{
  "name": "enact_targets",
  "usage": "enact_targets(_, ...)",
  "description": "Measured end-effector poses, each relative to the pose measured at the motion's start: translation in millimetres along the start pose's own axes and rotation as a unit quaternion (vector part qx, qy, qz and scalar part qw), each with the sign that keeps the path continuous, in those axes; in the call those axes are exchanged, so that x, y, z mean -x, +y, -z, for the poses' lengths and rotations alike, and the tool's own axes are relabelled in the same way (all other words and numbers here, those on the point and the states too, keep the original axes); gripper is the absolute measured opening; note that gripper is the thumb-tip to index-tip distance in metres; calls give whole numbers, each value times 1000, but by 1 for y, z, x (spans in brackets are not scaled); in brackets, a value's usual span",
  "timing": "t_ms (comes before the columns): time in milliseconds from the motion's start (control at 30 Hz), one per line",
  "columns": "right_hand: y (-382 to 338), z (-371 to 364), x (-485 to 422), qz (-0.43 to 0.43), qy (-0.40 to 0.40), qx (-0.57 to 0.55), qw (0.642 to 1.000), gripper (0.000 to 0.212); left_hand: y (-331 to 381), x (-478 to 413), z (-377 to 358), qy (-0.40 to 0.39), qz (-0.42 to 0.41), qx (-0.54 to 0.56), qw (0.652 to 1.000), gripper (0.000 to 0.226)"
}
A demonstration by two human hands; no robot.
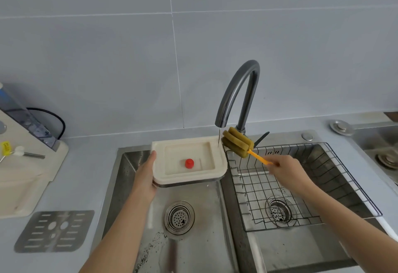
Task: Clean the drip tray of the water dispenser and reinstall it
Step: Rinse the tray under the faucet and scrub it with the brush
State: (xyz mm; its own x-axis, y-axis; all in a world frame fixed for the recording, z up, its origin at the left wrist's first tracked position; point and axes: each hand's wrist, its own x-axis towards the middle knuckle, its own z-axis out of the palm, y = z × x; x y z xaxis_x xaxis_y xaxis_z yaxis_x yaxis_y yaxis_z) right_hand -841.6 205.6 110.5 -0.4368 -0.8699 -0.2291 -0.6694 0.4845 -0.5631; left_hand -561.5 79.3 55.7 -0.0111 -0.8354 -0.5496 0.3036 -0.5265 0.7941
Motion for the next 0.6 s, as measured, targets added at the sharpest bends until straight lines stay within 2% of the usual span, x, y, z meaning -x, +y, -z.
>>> enact_targets(133, 18, -12, 6, -54, 0, -153, 987, 21, 2, 4, -7, -6, -1, 16, 1000, 17)
enact_targets(233, 35, -23, 12, -99, -3, -211, 973, 26, 4, 4, -11, -16, 1, 20, 1000, 17)
enact_targets(400, 65, -40, 14, -161, -14, -194, 968, 22, 6, 7, -16, -15, -1, 23, 1000, 16)
enact_targets(600, 83, -62, 11, -195, -26, -159, 968, 18, 6, 6, -17, -16, -1, 15, 1000, 21)
